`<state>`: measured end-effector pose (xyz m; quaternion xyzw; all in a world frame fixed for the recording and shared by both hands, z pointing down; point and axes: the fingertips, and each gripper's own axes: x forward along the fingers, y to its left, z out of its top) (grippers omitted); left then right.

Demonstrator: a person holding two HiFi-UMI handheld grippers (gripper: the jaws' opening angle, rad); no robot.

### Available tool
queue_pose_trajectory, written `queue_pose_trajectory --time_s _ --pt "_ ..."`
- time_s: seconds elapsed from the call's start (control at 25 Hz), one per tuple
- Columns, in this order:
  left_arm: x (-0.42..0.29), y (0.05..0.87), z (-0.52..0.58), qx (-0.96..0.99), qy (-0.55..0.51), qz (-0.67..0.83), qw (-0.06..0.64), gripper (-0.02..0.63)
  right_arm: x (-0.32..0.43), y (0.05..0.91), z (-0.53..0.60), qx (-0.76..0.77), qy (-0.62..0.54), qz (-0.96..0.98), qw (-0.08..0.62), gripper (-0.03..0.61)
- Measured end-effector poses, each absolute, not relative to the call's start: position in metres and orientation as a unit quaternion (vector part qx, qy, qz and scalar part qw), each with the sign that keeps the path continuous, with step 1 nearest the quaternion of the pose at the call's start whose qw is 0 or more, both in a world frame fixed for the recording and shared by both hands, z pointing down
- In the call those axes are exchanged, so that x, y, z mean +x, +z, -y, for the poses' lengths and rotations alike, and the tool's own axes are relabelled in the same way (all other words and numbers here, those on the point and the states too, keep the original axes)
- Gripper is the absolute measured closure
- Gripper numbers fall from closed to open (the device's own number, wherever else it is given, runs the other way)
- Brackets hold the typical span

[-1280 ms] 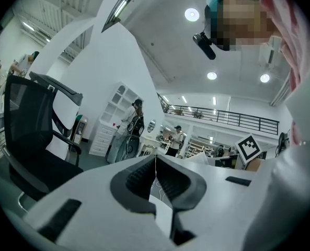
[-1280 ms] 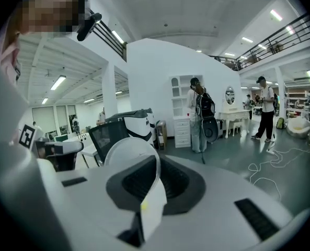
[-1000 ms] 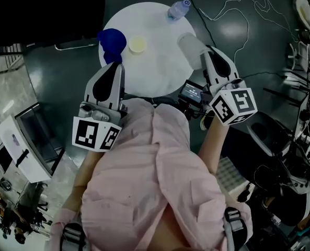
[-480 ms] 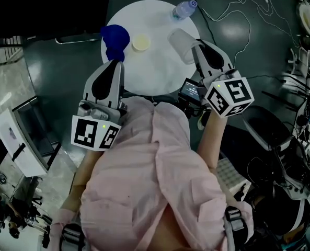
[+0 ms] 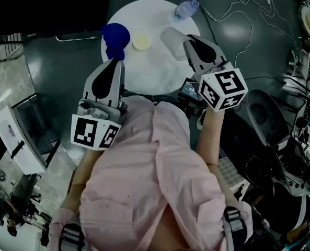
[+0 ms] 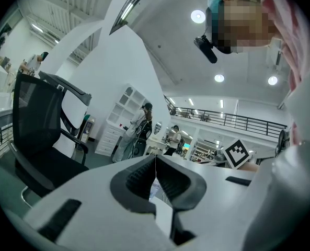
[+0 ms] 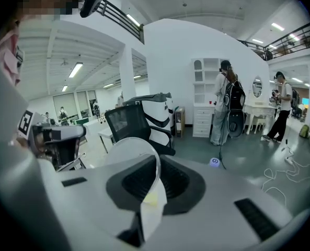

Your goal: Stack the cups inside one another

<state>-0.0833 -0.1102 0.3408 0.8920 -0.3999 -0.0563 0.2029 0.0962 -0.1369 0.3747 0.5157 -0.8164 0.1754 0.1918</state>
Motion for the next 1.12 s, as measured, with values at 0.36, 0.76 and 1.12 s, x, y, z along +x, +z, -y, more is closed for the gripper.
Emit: queue_pose_trajectory --time_s 0.36,0.76,1.12 --pt "-0.079 0.342 0.111 0.894 -0.051 0.396 0.205 0.595 0.089 0.391 0.142 0.497 0.176 0.820 0.223 0.538" --pt "-0.081 0.343 0.110 0.893 -0.050 0.397 0.207 0.595 0.076 0.412 0.146 0.469 0.186 0.827 0.249 0.538" --pt "-0.084 0.343 0.112 0.890 -0.051 0.401 0.212 0.595 0.063 0.432 0.155 0.436 0.195 0.833 0.280 0.538"
